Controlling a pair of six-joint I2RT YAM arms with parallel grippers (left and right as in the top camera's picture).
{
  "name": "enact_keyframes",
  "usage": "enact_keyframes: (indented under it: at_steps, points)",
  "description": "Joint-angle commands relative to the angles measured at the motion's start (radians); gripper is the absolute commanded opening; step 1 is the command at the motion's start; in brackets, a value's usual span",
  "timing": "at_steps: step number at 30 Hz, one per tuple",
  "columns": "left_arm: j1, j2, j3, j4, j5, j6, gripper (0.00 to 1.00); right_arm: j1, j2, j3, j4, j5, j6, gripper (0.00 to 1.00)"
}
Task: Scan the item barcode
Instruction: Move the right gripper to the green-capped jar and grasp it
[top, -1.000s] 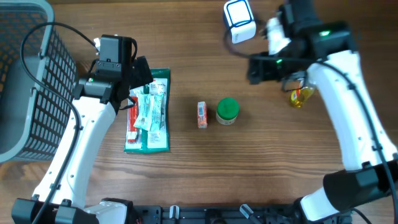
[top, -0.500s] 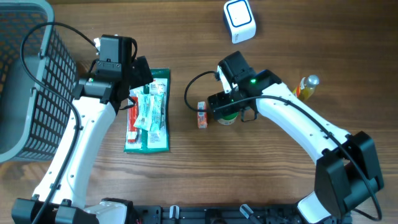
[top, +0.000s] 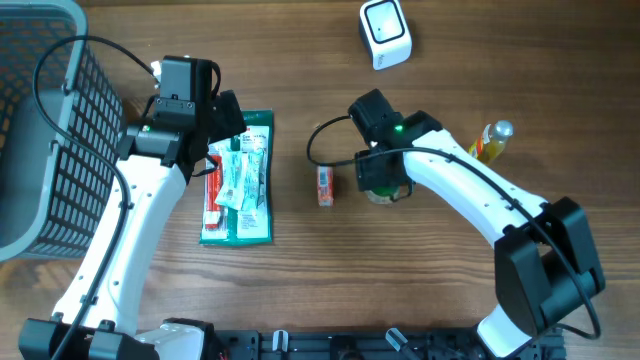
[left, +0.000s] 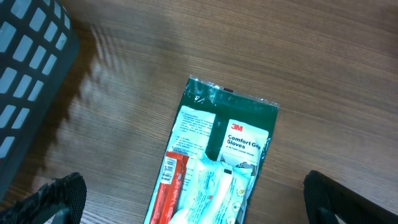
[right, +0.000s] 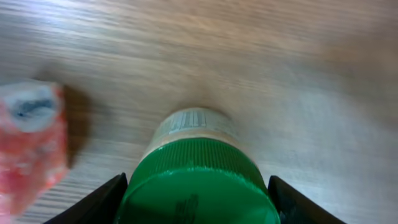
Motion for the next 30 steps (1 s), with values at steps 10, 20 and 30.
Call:
enact_keyframes:
  at_steps: [10, 20, 30]
  points:
    - [0.004, 0.003, 0.003, 0.003, -0.013, 0.002, 1.00, -0.042, 0.014, 0.013, -0.072, -0.043, 0.053, 0.94]
    - [0.004, 0.003, 0.003, 0.003, -0.013, 0.002, 1.00, -0.042, 0.015, -0.028, -0.056, -0.044, 0.026, 0.90]
    - [0.004, 0.003, 0.003, 0.003, -0.013, 0.002, 1.00, -0.042, 0.015, -0.125, 0.070, -0.043, 0.025, 0.82]
